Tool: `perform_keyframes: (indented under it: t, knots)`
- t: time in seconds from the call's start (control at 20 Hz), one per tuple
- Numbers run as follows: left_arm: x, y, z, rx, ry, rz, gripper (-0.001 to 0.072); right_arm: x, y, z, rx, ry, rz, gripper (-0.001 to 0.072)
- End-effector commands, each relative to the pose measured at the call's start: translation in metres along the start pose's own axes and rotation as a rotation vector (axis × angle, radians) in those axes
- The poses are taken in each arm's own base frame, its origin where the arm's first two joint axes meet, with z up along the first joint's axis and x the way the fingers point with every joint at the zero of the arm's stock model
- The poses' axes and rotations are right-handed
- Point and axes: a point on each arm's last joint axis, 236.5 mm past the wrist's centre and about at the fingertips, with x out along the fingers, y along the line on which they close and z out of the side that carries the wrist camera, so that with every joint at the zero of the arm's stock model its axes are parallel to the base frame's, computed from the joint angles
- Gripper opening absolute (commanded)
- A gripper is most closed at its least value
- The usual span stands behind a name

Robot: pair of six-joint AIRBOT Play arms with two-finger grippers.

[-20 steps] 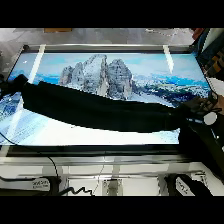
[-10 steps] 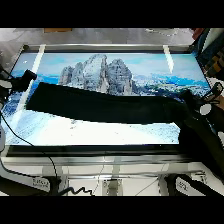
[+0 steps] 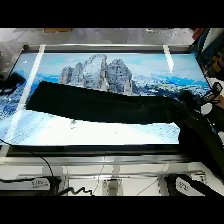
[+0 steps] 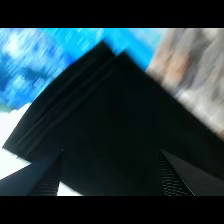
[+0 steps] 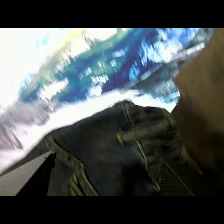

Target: Fold the clothes and pants, and hang the long-sleeved shirts on hangers.

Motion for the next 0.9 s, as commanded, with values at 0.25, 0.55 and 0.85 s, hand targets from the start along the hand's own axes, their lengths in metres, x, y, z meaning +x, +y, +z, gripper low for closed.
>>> perform_keyframes:
  t: [0.25,0.55,0.85]
  knots:
    - [0.035,0.046,-0.115,-0.338,0.246,-0.055,0.0623,-0.004,-0.012,-0.039,-0.082,0.168,-0.047,0.0681]
    - [0.101,0.051,-0.114,-0.506,0.151,-0.067,0.0623,-0.004,-0.007,-0.039,-0.214,0.169,-0.012,0.0681]
    - [0.121,0.054,-0.069,-0.411,-0.089,0.003,0.0394,-0.016,0.053,-0.046,-0.512,0.180,0.117,0.0680]
